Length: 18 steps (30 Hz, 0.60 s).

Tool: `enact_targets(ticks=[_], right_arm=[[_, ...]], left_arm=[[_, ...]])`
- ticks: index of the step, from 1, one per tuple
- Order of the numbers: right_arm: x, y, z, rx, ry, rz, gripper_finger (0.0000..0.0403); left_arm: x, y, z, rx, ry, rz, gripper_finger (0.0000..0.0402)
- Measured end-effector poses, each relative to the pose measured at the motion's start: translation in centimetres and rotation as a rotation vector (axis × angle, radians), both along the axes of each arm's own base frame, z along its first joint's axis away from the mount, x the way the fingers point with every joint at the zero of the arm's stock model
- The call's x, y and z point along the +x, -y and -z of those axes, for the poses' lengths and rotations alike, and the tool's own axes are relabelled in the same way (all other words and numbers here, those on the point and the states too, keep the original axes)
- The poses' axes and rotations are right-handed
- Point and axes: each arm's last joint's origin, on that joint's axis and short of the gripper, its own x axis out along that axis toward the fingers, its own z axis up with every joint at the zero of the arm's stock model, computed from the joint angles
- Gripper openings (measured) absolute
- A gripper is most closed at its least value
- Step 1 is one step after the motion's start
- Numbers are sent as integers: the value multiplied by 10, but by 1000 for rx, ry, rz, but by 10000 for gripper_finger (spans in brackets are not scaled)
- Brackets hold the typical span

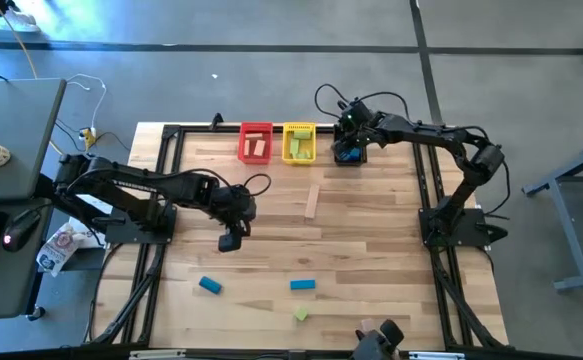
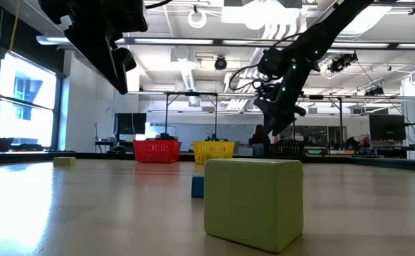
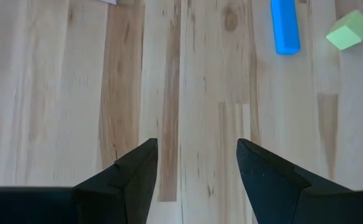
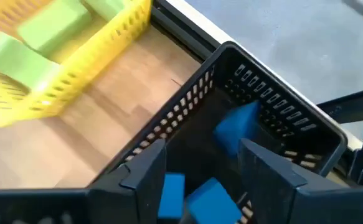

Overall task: Sort & place blocks by color
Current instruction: Put the green block into the yellow basket

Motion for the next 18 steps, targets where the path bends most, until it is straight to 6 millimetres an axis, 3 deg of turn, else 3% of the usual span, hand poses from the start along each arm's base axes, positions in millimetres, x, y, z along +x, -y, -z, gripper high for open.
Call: enact_targets(ticks=[7,12,18], right_arm=[[-3,-29,-34,85,128,-88,193],[9,-74,-50,133,146,-248,193],[28,-135,-55,183,136,-469,193]], left_arm=[[0,-1,0,11,0,-10,202],[0,-1,0,13,-1,-61,202],[0,-2,0,25,-2,-87,202]])
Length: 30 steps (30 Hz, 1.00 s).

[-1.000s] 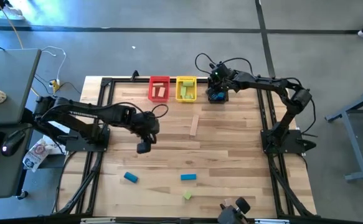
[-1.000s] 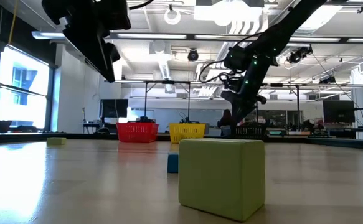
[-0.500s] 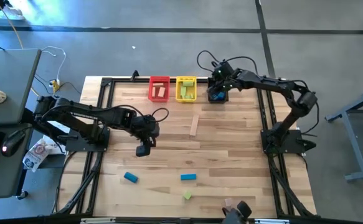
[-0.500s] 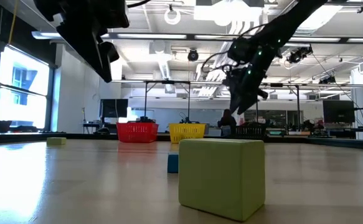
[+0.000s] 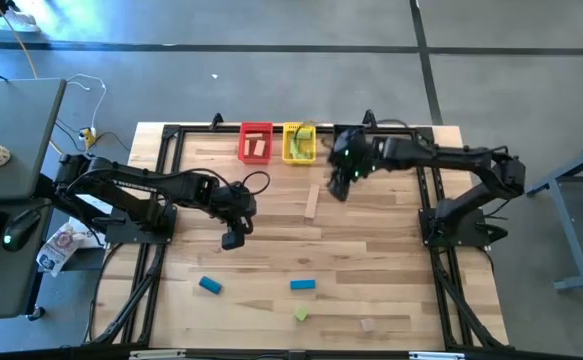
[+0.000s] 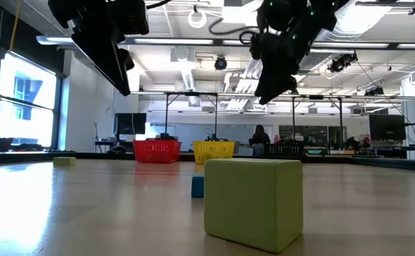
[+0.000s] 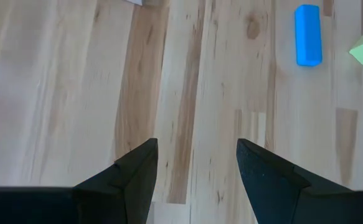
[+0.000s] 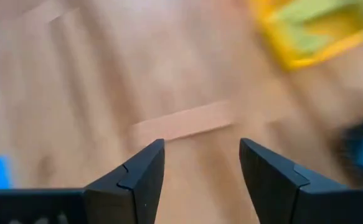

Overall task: Sort & place blocks by color
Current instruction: Put the green block into the yellow basket

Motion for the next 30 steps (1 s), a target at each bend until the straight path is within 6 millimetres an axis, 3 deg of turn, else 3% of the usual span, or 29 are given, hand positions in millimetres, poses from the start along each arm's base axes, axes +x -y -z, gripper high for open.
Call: enact_targets(ticks=[9,15,21,30], right_arm=[[16,-86,-2,41,43,-323,193],[23,-131,-10,9,168,-460,193],[25,-162,-19,-79,306,-630,193],[32,-191,-29,-154,514,-791,193]], left_arm=[[0,0,0,-20,1,-36,202],[0,0,0,-20,2,-36,202],[0,0,0,-20,2,-36,202],[0,0,0,-18,2,-38,202]])
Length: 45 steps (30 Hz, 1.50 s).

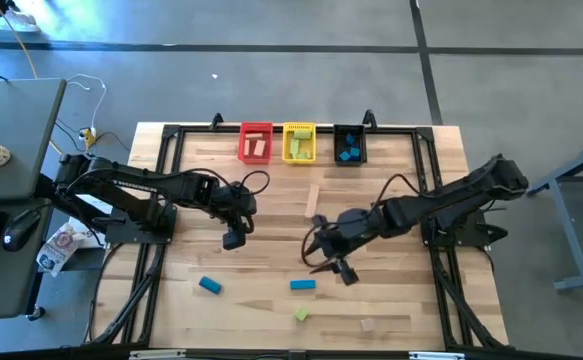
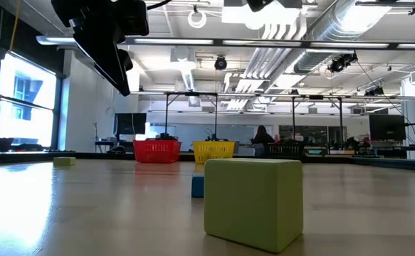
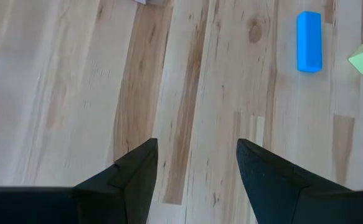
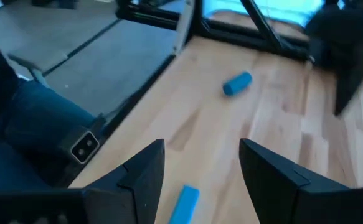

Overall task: Sort & place blocks by color
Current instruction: Put the green block into the yellow basket

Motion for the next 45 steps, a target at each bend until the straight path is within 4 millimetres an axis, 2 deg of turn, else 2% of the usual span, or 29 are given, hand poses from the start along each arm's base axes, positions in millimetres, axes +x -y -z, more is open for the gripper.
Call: enact_targets(ticks=[10,17,29,40,45], right_arm=[[14,-21,17,-23,63,-146,219],[28,-38,53,-23,28,-284,220],[45,-54,115,-105,-39,-350,220],[51,-66,150,-108,-66,-394,220],[51,-73,160,-85,-60,-422,220]], left_arm=[[1,0,-1,-14,16,-26,202],[3,0,-2,-34,34,-61,202],[5,0,-3,-33,59,-60,202],[5,0,-3,-33,68,-60,202],[6,0,-4,-33,76,-60,202]])
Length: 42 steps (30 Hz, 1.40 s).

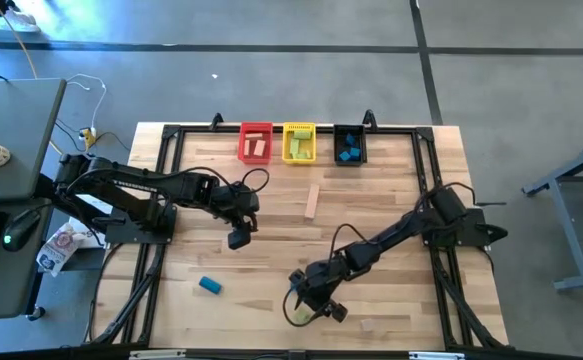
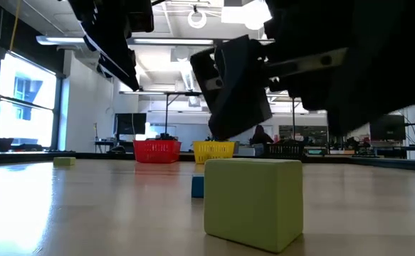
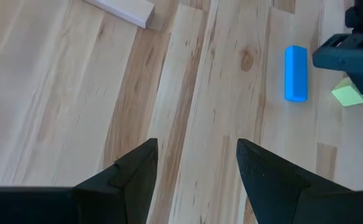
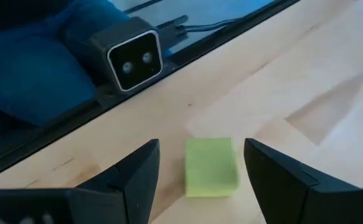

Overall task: Sort & place blocks by color
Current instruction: Put the green block into the yellow basket

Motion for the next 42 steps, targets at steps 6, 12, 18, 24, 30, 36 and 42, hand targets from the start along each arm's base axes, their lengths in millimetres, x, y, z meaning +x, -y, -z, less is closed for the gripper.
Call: enact_targets(ticks=[6,12,18,24,30,36,42], right_arm=[[2,-3,9,12,11,-1,220],[4,-2,14,23,0,13,220],[5,2,15,16,-9,26,220],[7,4,26,21,-44,42,220],[8,4,25,31,-34,42,218],[7,4,25,43,-46,38,168],[9,9,25,75,-96,61,106]], left_arm=[[0,0,0,2,1,2,202],[0,0,0,1,2,1,202],[0,0,0,12,2,18,202],[0,0,0,15,2,22,202],[0,0,0,15,2,22,202],[0,0,0,15,2,22,202],[0,0,0,15,2,22,202]])
